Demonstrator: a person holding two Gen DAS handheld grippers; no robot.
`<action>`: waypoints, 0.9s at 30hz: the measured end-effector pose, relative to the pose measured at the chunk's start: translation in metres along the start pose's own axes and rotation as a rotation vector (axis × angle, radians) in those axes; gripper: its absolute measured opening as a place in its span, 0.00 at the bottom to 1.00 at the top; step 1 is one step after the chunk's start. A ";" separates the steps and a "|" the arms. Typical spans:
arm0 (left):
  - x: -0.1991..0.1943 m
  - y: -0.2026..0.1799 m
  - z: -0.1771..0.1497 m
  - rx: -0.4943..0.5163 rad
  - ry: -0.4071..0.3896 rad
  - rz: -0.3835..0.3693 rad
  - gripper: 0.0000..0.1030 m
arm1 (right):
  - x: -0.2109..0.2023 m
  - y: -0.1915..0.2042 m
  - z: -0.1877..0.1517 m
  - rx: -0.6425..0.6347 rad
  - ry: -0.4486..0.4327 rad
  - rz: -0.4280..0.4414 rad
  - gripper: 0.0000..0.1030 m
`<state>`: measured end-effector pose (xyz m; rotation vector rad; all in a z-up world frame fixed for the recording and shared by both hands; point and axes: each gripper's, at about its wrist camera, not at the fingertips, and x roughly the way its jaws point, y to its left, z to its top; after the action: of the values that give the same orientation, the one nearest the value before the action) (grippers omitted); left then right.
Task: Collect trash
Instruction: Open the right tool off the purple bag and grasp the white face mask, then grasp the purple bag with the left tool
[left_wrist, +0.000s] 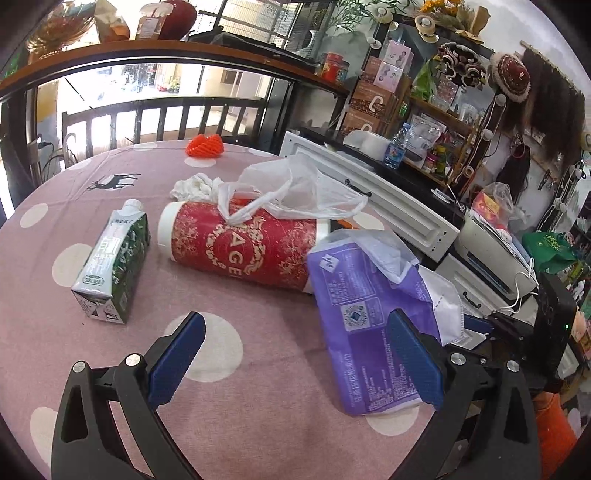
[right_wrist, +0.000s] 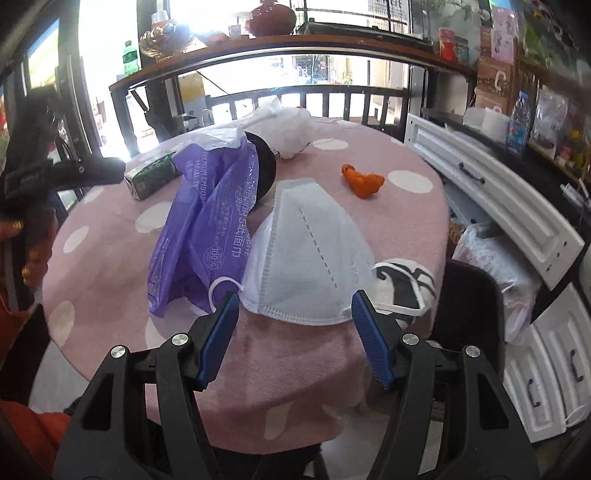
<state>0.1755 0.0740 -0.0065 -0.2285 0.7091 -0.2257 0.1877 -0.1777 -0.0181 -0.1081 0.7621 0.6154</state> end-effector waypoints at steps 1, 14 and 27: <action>0.003 -0.004 -0.001 0.007 0.008 -0.004 0.94 | 0.002 0.000 0.002 0.028 0.004 0.005 0.72; 0.033 -0.047 -0.004 0.048 0.065 -0.054 0.94 | 0.035 0.010 0.013 0.083 0.053 -0.107 0.12; 0.077 -0.079 -0.006 0.040 0.152 0.025 0.94 | 0.003 0.008 -0.002 0.058 -0.027 -0.177 0.06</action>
<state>0.2183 -0.0235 -0.0364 -0.1653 0.8564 -0.2345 0.1834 -0.1701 -0.0204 -0.1127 0.7344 0.4256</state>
